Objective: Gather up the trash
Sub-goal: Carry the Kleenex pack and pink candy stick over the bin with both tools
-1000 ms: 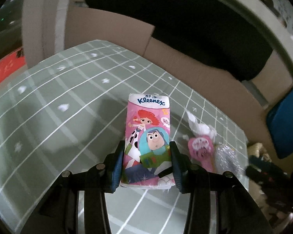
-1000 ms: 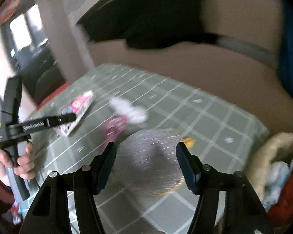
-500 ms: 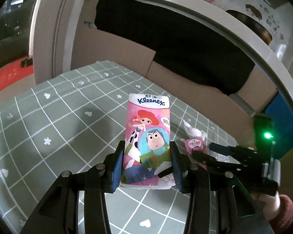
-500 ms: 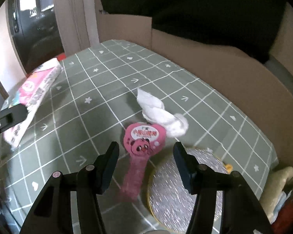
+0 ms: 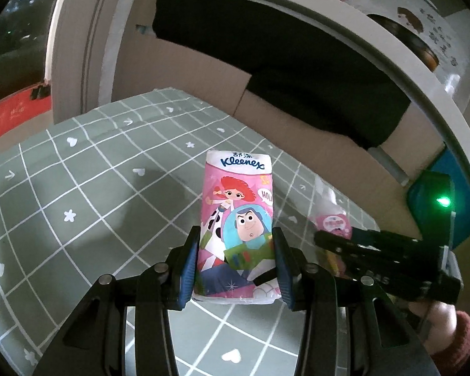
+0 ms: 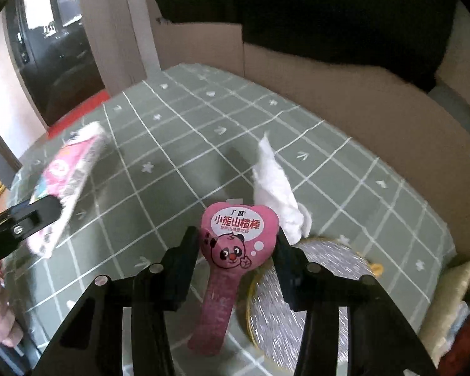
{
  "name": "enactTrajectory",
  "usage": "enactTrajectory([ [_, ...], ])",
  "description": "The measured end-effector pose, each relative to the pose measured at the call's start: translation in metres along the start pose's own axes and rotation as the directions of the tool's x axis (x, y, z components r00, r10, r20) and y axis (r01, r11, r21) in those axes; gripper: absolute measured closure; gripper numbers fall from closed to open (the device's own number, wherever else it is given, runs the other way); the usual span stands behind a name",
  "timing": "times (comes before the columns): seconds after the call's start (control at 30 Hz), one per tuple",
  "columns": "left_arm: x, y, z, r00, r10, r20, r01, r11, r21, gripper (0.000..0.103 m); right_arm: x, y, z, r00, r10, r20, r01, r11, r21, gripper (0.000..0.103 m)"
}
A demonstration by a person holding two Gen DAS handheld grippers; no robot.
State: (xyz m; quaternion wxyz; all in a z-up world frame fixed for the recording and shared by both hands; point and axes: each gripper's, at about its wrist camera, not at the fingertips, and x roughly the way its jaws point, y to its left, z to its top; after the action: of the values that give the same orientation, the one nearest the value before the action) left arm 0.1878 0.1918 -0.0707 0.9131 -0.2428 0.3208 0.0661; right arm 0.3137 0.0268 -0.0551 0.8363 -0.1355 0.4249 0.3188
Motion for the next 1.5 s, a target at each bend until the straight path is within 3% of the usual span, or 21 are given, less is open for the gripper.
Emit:
enactTrajectory([
  [0.23, -0.017, -0.039, 0.001, 1.000, -0.015, 0.016, 0.014, 0.998, 0.063, 0.059, -0.063, -0.020, -0.011, 0.994, 0.035, 0.103, -0.040, 0.998, 0.051, 0.059],
  [0.6, -0.047, -0.129, 0.001, 0.995, -0.073, 0.070, 0.057, 0.977, 0.205, 0.059, -0.154, -0.066, -0.037, 0.958, -0.059, 0.279, 0.029, 0.994, 0.109, 0.059],
  [0.93, -0.064, -0.241, -0.006, 0.967, -0.217, 0.135, 0.145, 0.902, 0.407, 0.059, -0.246, -0.125, -0.087, 0.892, -0.223, 0.392, 0.136, 0.962, 0.238, 0.059],
  [1.23, -0.069, -0.323, -0.029, 0.935, -0.337, 0.105, 0.237, 0.819, 0.522, 0.059, -0.295, -0.169, -0.124, 0.834, -0.358, 0.420, 0.214, 0.911, 0.352, 0.059],
  [1.5, -0.058, -0.362, -0.051, 0.914, -0.400, 0.066, 0.294, 0.767, 0.570, 0.059, -0.310, -0.201, -0.149, 0.814, -0.410, 0.411, 0.226, 0.876, 0.426, 0.059],
])
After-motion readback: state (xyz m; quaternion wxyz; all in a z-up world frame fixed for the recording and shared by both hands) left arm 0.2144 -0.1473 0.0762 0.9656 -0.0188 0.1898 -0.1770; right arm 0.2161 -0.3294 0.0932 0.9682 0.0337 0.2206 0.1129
